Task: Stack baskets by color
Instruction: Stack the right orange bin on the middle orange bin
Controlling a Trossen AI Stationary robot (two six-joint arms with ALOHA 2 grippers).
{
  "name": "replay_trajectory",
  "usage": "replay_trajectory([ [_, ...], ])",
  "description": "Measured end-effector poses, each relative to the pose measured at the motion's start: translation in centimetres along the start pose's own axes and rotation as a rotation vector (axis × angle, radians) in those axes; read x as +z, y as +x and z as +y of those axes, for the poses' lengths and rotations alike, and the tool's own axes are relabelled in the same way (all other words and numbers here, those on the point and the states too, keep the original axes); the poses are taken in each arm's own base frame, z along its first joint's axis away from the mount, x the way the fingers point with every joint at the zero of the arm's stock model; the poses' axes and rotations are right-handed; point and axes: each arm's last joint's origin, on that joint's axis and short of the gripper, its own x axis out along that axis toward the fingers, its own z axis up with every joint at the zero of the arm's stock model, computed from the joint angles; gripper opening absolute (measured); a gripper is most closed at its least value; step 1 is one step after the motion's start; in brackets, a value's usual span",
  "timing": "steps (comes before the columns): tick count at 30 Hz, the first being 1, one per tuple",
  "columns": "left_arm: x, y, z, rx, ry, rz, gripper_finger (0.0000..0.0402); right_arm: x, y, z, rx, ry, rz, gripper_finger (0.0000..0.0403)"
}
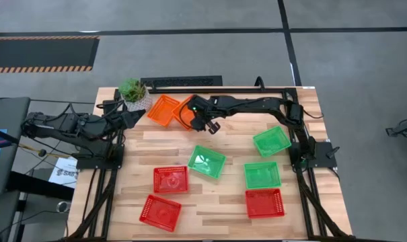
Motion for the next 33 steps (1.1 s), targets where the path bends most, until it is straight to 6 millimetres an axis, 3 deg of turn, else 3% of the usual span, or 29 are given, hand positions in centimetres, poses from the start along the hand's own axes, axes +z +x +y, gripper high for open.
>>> replay_trajectory([
  [26, 0.0, 0.0, 0.0, 0.002, 0.003, 0.004, 0.021, -1.4, 0.2, -0.5, 0.05, 0.137, -0.043, 0.0015],
  [33, 0.0, 0.0, 0.0, 0.002, 0.003, 0.004, 0.021, -1.4, 0.4, -0.4, 0.064, 0.14, -0.067, 0.0061],
])
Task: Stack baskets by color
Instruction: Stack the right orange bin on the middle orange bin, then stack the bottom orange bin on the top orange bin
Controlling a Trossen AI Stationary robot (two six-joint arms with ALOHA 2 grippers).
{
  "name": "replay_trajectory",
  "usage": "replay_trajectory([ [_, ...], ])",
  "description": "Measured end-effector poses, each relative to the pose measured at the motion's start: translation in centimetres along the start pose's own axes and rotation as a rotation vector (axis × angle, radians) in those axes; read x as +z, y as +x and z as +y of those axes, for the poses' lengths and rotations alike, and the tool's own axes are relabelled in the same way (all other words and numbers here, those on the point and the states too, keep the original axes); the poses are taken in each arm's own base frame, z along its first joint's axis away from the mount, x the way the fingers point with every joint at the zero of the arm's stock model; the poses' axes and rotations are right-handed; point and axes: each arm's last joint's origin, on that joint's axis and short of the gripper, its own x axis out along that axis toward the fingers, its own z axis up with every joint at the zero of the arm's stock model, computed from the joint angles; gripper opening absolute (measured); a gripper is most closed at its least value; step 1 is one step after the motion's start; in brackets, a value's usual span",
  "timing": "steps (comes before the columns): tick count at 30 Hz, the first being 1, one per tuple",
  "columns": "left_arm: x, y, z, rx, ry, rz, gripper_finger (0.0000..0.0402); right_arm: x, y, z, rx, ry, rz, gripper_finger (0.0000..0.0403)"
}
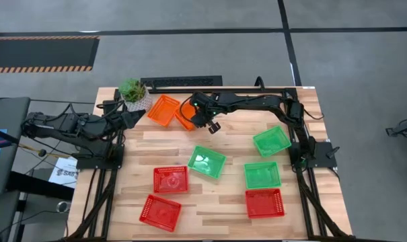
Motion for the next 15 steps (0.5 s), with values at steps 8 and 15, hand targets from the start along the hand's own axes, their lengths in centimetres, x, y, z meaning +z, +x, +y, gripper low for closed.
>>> replay_trajectory([
  [8, 0.0, 0.0, 0.0, 0.0, 0.0, 0.0, 0.021, -0.2, 1.3, 0.3, 0.017, 0.014, 0.018, 0.0099],
  [15, 0.0, 0.0, 0.0, -0.001, 0.0, 0.0, 0.021, -0.1, 0.4, 0.1, 0.011, 0.056, 0.025, 0.0117],
])
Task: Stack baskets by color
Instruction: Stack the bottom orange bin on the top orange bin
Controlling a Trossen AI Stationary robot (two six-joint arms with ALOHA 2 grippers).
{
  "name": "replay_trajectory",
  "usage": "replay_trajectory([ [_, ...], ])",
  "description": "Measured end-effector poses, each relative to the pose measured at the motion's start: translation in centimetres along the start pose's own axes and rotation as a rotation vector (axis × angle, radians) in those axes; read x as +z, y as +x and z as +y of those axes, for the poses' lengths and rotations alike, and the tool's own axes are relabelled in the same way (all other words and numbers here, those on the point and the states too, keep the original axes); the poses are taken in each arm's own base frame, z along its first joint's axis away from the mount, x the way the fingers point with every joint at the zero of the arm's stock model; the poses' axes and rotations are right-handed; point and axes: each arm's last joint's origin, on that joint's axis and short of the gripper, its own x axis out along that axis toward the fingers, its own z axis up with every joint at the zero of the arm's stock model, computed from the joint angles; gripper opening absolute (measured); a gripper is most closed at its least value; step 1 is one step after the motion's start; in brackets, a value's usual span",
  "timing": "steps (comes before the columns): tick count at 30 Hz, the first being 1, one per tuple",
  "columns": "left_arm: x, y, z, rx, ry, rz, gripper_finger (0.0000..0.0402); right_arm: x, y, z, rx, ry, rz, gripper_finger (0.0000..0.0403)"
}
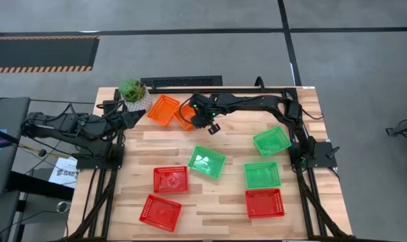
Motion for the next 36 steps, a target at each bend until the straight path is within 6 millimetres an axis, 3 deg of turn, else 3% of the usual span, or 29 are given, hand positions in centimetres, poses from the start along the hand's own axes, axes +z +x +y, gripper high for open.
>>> replay_trajectory([
  [5, 0.0, 0.0, 0.0, 0.0, 0.0, 0.0, 0.021, 0.5, -1.5, -0.8, -0.035, 0.02, -0.026, 0.0133],
  [17, 0.0, 0.0, 0.0, 0.001, 0.002, 0.001, 0.021, 0.1, 0.2, 0.2, 0.002, -0.016, -0.038, 0.0164],
  [27, 0.0, 0.0, 0.0, 0.002, 0.003, 0.001, 0.021, -1.3, 1.6, 1.0, 0.024, 0.016, -0.011, 0.0152],
  [36, 0.0, 0.0, 0.0, -0.001, 0.003, 0.01, 0.021, -4.0, 1.7, -0.4, -0.018, 0.196, 0.098, 0.0134],
])
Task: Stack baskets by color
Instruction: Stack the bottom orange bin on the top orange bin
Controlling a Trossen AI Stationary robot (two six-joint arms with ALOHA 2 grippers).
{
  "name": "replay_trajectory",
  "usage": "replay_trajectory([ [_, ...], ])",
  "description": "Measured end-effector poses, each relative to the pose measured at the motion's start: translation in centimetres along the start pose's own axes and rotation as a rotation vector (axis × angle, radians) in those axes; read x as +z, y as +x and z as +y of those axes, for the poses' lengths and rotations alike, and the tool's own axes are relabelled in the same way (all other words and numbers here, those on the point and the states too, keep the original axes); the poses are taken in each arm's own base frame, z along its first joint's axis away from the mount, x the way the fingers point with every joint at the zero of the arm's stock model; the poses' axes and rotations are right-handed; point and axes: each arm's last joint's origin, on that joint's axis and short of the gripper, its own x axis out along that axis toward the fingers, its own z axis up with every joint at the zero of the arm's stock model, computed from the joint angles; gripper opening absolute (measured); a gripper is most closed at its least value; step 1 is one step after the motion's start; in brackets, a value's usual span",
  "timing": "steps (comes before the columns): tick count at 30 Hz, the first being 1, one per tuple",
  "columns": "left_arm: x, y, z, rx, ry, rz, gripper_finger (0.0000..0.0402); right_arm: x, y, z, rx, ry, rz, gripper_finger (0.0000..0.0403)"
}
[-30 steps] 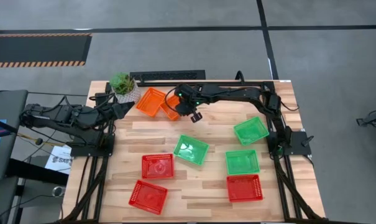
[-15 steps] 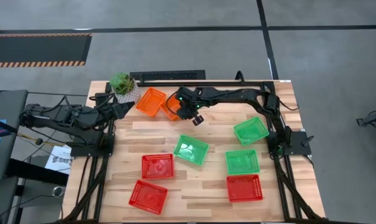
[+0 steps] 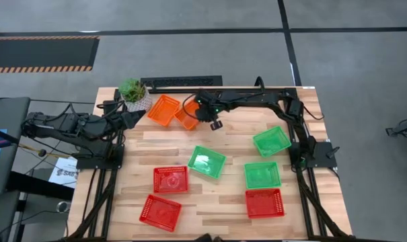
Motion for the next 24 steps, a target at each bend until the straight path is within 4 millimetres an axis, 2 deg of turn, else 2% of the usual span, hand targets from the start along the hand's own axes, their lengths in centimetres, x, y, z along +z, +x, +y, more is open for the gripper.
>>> replay_trajectory([
  [8, 0.0, 0.0, 0.0, -0.003, 0.0, 0.007, 0.021, -2.5, 0.1, -1.6, -0.02, 0.152, 0.098, 0.0127],
  [12, 0.0, 0.0, 0.0, -0.004, 0.0, 0.008, 0.021, -2.5, -1.1, -2.3, -0.077, 0.195, 0.112, 0.0127],
  [16, 0.0, 0.0, 0.0, -0.006, 0.0, 0.015, 0.021, -1.2, -3.0, -2.8, -0.105, 0.209, 0.077, 0.0127],
  [21, 0.0, 0.0, 0.0, -0.007, 0.0, 0.016, 0.021, 2.0, -5.0, -2.4, -0.136, 0.172, -0.016, 0.0128],
  [24, 0.0, 0.0, 0.0, -0.006, 0.003, 0.016, 0.021, 4.3, -5.9, -1.8, -0.123, 0.127, -0.155, 0.013],
])
